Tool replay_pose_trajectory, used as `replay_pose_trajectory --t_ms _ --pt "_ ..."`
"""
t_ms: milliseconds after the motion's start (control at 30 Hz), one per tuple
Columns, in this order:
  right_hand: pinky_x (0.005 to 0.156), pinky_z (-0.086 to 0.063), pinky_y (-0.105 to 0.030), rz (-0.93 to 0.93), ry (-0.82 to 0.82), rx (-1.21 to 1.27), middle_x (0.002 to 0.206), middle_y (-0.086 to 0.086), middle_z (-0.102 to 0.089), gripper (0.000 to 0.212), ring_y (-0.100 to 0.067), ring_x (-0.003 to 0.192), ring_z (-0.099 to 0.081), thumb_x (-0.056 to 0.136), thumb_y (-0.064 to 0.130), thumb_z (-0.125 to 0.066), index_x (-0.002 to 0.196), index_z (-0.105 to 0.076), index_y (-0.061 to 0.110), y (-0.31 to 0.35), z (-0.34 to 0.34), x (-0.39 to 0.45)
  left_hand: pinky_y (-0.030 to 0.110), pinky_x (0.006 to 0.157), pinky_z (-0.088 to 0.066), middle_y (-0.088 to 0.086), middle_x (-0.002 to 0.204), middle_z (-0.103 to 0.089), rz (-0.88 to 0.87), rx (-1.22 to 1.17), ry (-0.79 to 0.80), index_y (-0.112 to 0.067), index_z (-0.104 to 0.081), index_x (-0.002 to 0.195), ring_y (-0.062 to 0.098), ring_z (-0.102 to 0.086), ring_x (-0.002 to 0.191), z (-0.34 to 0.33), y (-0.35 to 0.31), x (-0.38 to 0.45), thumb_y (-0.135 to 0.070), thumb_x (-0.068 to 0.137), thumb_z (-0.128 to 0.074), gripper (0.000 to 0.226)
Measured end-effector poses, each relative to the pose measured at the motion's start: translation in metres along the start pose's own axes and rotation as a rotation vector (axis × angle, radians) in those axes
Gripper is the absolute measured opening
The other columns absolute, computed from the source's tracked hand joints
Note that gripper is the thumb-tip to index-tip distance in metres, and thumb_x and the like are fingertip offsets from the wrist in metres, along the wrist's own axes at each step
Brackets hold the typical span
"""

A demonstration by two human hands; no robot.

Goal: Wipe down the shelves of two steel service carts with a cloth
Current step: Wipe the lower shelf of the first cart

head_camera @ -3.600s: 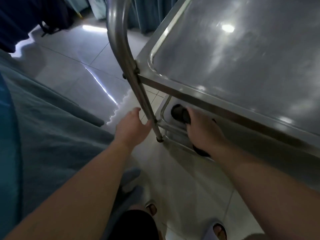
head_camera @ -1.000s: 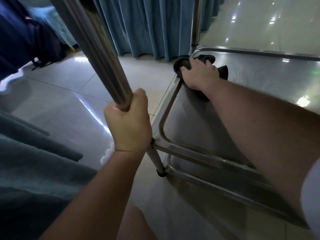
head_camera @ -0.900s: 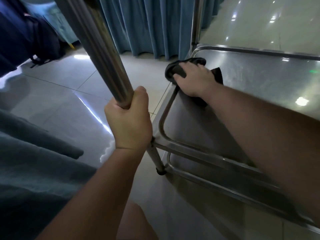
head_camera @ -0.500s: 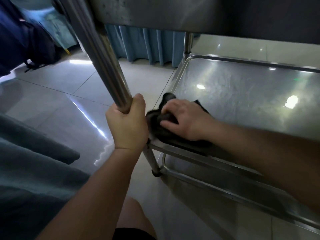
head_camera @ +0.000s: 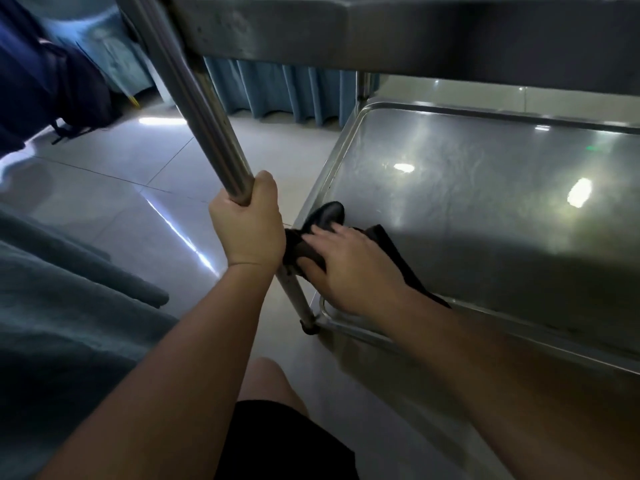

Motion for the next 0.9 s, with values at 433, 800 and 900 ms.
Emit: replay_pose_trajectory --t_ms 433,800,900 --pt "0.125 -0.029 -0.043 -0.119 0.012 -0.132 0.164 0.017 -0.04 0.065 -0.017 0.154 -0.033 0.098 0.069 -0.027 0.152 -0.049 0.04 -0.104 0.045 -0.135 0.035 0.06 -0.057 0.007 0.08 -0.071 -0.016 0.296 -0.01 -0.025 -0.06 0.094 0.006 -0.069 0.065 0.012 0.003 -0.011 -0.058 0.086 -0.057 0.034" --pt "0.107 -0.039 -0.04 -0.031 -0.098 -0.22 0.136 0.01 -0.058 0.049 -0.02 0.128 -0.05 0.102 0.055 -0.044 0.147 -0.053 0.038 -0.121 0.053 -0.161 0.032 0.075 -0.047 -0.005 0.102 -0.041 -0.337 0.434 0.088 -0.025 -0.047 0.108 0.008 -0.047 0.084 0.005 0.051 -0.137 -0.023 0.086 -0.065 0.029" --pt "0.107 -0.039 -0.039 -0.027 -0.127 -0.227 0.131 0.009 -0.063 0.05 -0.021 0.126 -0.053 0.101 0.055 -0.044 0.143 -0.059 0.033 -0.121 0.054 -0.168 0.028 0.077 -0.047 -0.013 0.106 -0.038 -0.454 0.502 0.283 -0.039 -0.042 0.11 0.011 -0.048 0.09 -0.024 0.045 -0.15 -0.027 0.084 -0.064 0.036"
Point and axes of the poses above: each hand's wrist, its own x-axis towards the middle knuckle, its own z-axis out of the back of the hand, y = z × x, the point moved 4 cm from there along x, towards the middle knuckle
